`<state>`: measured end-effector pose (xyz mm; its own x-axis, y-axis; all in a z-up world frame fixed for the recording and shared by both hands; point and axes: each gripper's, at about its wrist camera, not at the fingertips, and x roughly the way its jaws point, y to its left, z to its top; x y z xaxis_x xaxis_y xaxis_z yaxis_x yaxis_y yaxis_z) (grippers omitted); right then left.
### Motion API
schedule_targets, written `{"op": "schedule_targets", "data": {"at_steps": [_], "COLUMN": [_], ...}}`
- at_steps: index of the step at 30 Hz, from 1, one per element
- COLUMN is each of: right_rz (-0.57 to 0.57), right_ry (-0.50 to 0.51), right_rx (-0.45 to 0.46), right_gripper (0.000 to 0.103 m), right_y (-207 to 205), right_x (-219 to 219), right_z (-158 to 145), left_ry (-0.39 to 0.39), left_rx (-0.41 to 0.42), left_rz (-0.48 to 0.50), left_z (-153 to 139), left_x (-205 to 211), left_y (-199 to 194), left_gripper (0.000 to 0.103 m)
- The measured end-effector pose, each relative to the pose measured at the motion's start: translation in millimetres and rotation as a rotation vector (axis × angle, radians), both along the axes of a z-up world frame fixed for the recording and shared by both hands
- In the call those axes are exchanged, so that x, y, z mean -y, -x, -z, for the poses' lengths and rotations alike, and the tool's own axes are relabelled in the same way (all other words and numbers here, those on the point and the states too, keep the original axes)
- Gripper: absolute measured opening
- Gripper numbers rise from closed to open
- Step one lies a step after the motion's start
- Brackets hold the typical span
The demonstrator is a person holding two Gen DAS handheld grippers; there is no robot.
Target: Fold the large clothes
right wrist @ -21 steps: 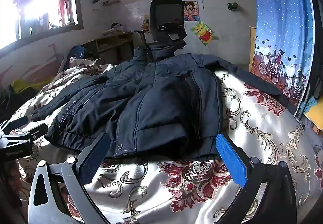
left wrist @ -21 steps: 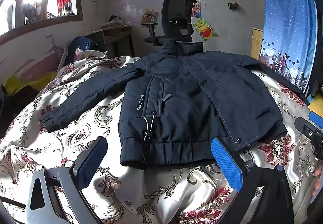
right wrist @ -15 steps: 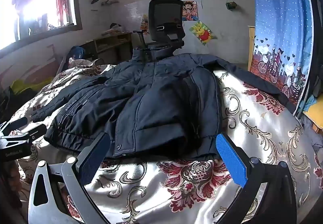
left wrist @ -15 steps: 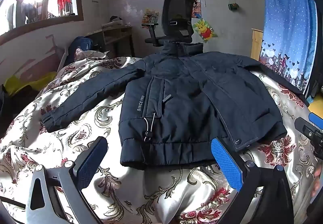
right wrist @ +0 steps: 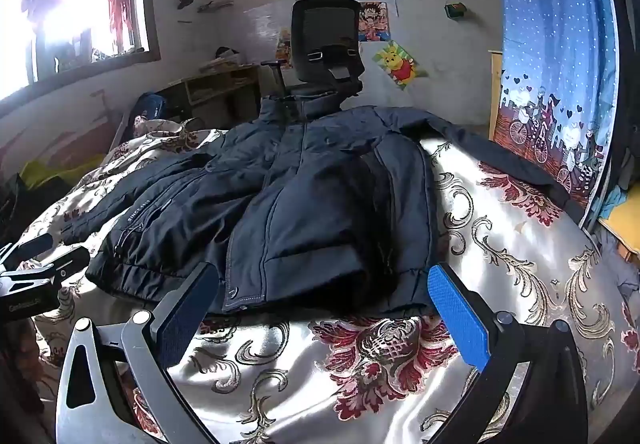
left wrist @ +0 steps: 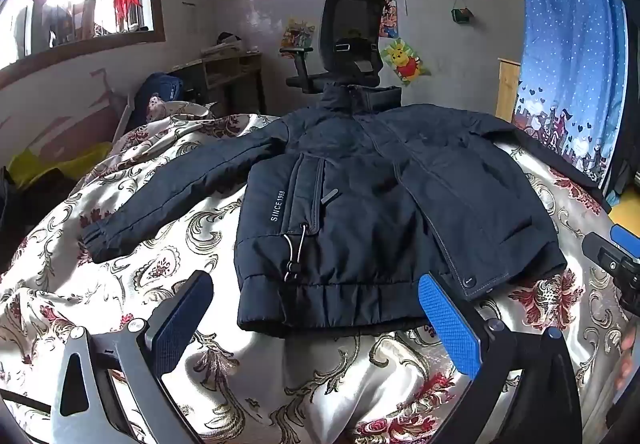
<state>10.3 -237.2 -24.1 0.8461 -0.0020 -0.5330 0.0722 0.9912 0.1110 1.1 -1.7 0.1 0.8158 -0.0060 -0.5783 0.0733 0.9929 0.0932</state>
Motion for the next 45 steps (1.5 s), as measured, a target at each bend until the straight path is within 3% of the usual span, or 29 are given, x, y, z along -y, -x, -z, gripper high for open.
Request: {"op": "schedule_targets", "data": {"at_steps": [45], "right_rz": [0.004], "right_ry": [-0.006], "right_rx": [-0.003], "right_gripper": [0.102], "right_y": [-0.8], "right_x": [0.6], "right_z": [0.1], "left_ry": [0.006], "left_rx": [0.007], "left_rz": [-0.002], "left_z": [0.0], "left_x": [-1.9], "left_y": [1.3], "left_gripper": [0.103]}}
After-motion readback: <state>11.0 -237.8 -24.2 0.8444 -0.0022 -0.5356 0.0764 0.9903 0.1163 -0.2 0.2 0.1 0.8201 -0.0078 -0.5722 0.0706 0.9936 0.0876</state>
